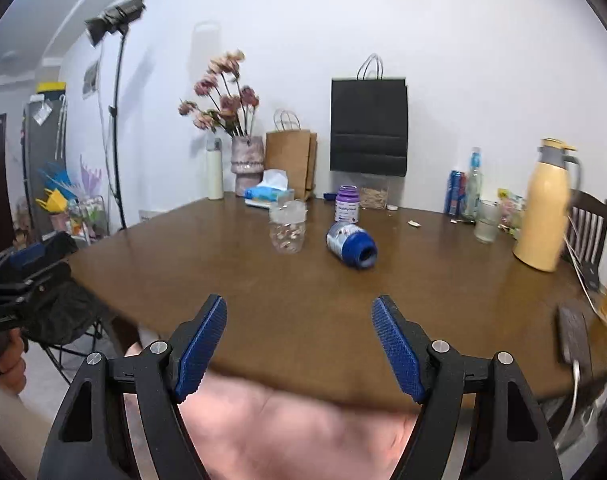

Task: Flip cup upright

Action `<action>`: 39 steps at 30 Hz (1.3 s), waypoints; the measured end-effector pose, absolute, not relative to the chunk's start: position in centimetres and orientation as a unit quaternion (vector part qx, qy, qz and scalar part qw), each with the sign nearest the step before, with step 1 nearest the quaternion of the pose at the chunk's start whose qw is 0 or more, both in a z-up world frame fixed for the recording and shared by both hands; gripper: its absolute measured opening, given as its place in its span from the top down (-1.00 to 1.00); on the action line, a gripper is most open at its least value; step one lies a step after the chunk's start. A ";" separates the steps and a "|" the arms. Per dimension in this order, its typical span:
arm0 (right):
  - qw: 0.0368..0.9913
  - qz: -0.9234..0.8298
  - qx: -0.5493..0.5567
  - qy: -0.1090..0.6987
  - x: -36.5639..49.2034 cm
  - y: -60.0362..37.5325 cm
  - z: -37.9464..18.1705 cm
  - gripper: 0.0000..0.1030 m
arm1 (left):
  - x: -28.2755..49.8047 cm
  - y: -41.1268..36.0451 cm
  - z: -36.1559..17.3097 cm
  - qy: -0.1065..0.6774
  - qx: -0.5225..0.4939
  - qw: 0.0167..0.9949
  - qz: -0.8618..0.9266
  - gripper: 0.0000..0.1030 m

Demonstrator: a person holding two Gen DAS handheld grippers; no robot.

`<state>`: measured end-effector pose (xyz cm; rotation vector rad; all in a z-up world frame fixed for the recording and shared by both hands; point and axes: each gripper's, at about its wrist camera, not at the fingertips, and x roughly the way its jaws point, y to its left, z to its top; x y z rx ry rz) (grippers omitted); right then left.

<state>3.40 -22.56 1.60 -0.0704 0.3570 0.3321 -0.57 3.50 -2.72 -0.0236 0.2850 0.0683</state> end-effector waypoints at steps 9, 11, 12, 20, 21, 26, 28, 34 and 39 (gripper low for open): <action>0.971 0.162 -0.031 0.174 -1.8 -22.8 0.0 -0.56 | -2.1 1.7 -1.9 0.123 0.005 0.992 0.015 -1.00; 0.971 0.162 -0.031 0.174 -1.9 -22.8 -0.1 -0.56 | -1.9 1.9 -2.1 0.131 0.001 0.991 0.012 -1.00; 0.971 0.161 -0.032 0.173 -1.9 -22.8 -0.1 -0.56 | -1.9 2.0 -2.2 0.133 -0.002 0.991 0.012 -1.00; 0.970 0.159 -0.039 0.180 -2.1 -22.3 -0.5 -0.56 | -2.4 2.3 -2.2 0.124 0.005 0.992 0.013 -1.00; 0.970 0.159 -0.039 0.179 -2.1 -22.3 -0.5 -0.56 | -2.5 2.3 -2.2 0.123 0.005 0.992 0.014 -1.00; 0.971 0.156 -0.038 0.179 -2.2 -22.2 -0.5 -0.56 | -2.8 2.4 -2.1 0.111 0.003 0.993 0.030 -1.00; 0.971 0.155 -0.037 0.177 -2.3 -22.3 -0.4 -0.56 | -2.8 2.4 -2.0 0.107 0.005 0.994 0.033 -1.00; 0.971 0.153 -0.037 0.178 -2.4 -22.1 -0.4 -0.56 | -2.6 2.3 -1.9 0.110 0.005 0.994 0.027 -1.00; 0.971 0.153 -0.037 0.179 -2.4 -22.2 -0.4 -0.56 | -2.6 2.3 -2.0 0.110 0.007 0.994 0.024 -1.00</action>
